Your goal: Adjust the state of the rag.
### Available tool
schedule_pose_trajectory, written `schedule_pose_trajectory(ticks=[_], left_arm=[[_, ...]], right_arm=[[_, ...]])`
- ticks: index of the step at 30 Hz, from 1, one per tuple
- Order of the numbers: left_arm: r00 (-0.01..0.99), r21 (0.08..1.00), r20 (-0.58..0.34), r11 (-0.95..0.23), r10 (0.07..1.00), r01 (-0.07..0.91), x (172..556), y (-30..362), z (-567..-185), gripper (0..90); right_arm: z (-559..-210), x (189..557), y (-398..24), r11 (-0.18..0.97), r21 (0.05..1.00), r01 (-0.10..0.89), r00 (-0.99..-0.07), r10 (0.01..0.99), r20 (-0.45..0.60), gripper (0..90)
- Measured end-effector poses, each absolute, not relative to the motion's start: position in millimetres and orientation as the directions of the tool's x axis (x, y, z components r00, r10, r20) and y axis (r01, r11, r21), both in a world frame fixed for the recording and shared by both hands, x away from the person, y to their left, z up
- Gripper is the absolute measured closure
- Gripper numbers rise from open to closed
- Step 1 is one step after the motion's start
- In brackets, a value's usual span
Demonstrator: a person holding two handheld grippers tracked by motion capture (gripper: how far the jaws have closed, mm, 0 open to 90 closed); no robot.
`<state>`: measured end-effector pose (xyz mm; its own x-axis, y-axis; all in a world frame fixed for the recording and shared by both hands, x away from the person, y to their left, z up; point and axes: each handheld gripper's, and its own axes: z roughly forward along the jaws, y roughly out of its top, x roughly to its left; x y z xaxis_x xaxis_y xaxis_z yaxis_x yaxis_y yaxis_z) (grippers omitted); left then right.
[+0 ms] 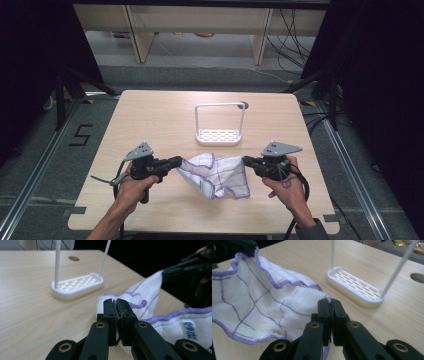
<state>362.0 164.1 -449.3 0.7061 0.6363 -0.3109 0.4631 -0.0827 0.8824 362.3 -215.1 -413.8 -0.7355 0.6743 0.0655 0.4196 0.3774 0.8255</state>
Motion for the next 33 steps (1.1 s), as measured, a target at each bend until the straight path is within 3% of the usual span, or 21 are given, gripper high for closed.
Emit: schedule_pose_trajectory(ticks=[5,10,12,14,15,16,17,20,24,27,33], left_arm=[[0.654,0.819,-0.387,-0.083,0.650,0.567,360.0,171.3,-493.3,86.0],[0.661,0.812,-0.382,-0.107,0.646,0.574,356.8,172.3,-501.2,85.6],[0.663,0.816,-0.333,-0.147,0.670,0.558,356.8,173.8,-502.8,85.1],[0.634,0.813,-0.334,-0.128,0.697,0.569,359.2,176.1,-506.5,77.0],[0.600,0.797,-0.341,-0.115,0.723,0.592,362.5,182.8,-510.4,72.1],[0.600,0.797,-0.341,-0.115,0.723,0.592,362.5,182.8,-510.4,66.5],[0.573,0.802,-0.333,-0.095,0.749,0.590,360.6,187.1,-507.5,60.5],[0.585,0.821,-0.315,-0.095,0.747,0.563,352.8,187.2,-498.6,53.6],[0.644,0.825,-0.365,-0.086,0.672,0.558,324.4,177.3,-488.7,49.3],[0.707,0.814,-0.327,-0.194,0.627,0.548,297.9,157.1,-492.6,44.7],[0.769,0.790,-0.255,-0.333,0.586,0.515,279.9,132.1,-504.9,39.7]], right_arm=[[-442.0,373.0,-236.9,0.440,0.767,0.467,-0.693,0.720,0.009,88.0],[-466.6,380.8,-239.6,0.470,0.698,0.540,-0.685,0.728,0.039,87.8],[-477.2,384.2,-238.0,0.482,0.691,0.539,-0.683,0.730,0.024,86.7],[-479.8,385.3,-236.8,0.476,0.666,0.574,-0.666,0.745,0.041,82.7],[-479.4,387.3,-238.6,0.450,0.674,0.586,-0.636,0.771,0.039,66.2],[-479.4,387.3,-238.6,0.450,0.674,0.586,-0.636,0.771,0.039,66.2],[-474.0,386.3,-243.5,0.413,0.693,0.590,-0.605,0.795,0.041,57.1],[-462.4,374.4,-247.5,0.411,0.716,0.565,-0.617,0.786,0.036,54.7],[-461.2,353.9,-245.3,0.428,0.697,0.575,-0.637,0.769,0.053,53.4],[-471.8,333.2,-242.1,0.454,0.662,0.596,-0.652,0.755,0.068,53.3],[-481.1,320.9,-234.1,0.488,0.648,0.585,-0.681,0.729,0.066,53.0]])
